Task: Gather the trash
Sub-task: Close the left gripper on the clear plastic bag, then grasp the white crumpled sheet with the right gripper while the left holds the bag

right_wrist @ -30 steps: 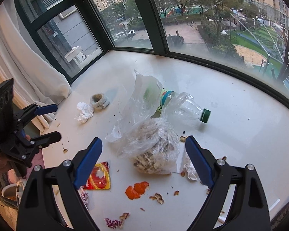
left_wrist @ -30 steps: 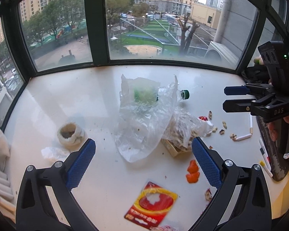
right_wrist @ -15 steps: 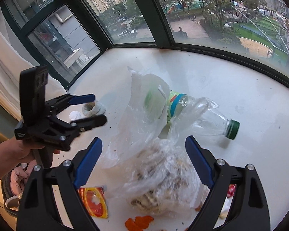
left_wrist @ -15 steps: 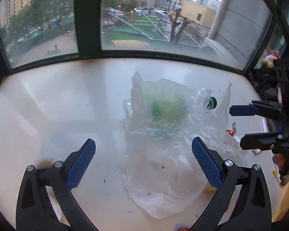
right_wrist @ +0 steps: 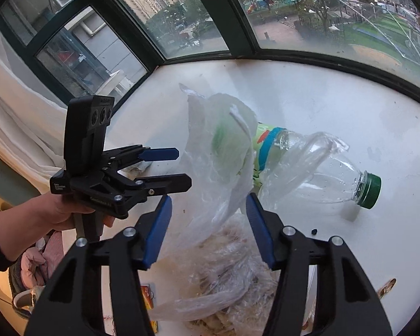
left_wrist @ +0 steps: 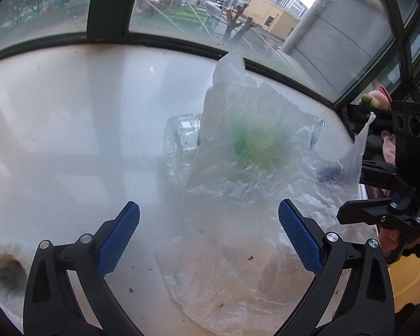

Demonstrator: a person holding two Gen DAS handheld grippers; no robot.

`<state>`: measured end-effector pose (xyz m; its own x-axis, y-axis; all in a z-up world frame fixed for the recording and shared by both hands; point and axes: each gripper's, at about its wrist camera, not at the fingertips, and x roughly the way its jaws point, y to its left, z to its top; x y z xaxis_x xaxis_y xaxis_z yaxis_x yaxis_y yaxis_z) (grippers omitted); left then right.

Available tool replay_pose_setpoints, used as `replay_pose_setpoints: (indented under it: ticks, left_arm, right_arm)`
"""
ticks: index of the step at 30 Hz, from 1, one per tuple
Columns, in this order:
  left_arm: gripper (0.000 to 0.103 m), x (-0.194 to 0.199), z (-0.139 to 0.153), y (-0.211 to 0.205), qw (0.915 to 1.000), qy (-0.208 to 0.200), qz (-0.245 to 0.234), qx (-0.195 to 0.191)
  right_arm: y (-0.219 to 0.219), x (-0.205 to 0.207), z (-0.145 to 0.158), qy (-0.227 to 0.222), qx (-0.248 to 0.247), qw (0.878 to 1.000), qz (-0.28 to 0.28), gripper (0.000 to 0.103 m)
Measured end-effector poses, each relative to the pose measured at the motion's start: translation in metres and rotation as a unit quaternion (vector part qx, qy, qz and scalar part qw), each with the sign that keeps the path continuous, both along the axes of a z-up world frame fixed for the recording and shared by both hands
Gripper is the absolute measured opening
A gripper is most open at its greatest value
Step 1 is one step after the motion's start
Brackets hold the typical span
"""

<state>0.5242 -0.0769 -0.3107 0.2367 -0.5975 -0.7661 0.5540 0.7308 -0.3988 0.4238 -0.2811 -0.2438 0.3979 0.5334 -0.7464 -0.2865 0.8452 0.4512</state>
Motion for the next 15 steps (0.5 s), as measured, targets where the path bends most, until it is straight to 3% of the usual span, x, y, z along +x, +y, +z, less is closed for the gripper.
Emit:
replay_pose_setpoints:
  ticks: [2,4,6,10,15]
  left_arm:
    - [0.074,0.002,-0.006,-0.002,0.9999,0.012,-0.002,0.003]
    - [0.043,0.005,-0.01,-0.001,0.9998,0.02,0.004,0.001]
    - [0.032,0.005,-0.011,0.0,0.9993,0.034,0.008,-0.015]
    - [0.002,-0.006,-0.007,-0.002,0.9994,0.027,0.002,-0.019]
    - [0.0,-0.021,0.008,-0.005,0.9994,0.015,0.005,-0.029]
  right_arm:
    - [0.0,0.002,-0.002,0.003,-0.003,1.0,0.0,0.043]
    - [0.0,0.003,-0.003,0.008,-0.006,1.0,0.0,0.035]
    - [-0.001,0.003,-0.004,0.011,-0.012,1.0,0.0,0.021]
    - [-0.001,0.001,-0.003,0.011,-0.028,1.0,-0.002,0.007]
    - [-0.002,-0.001,0.001,0.012,-0.031,0.999,-0.009,0.004]
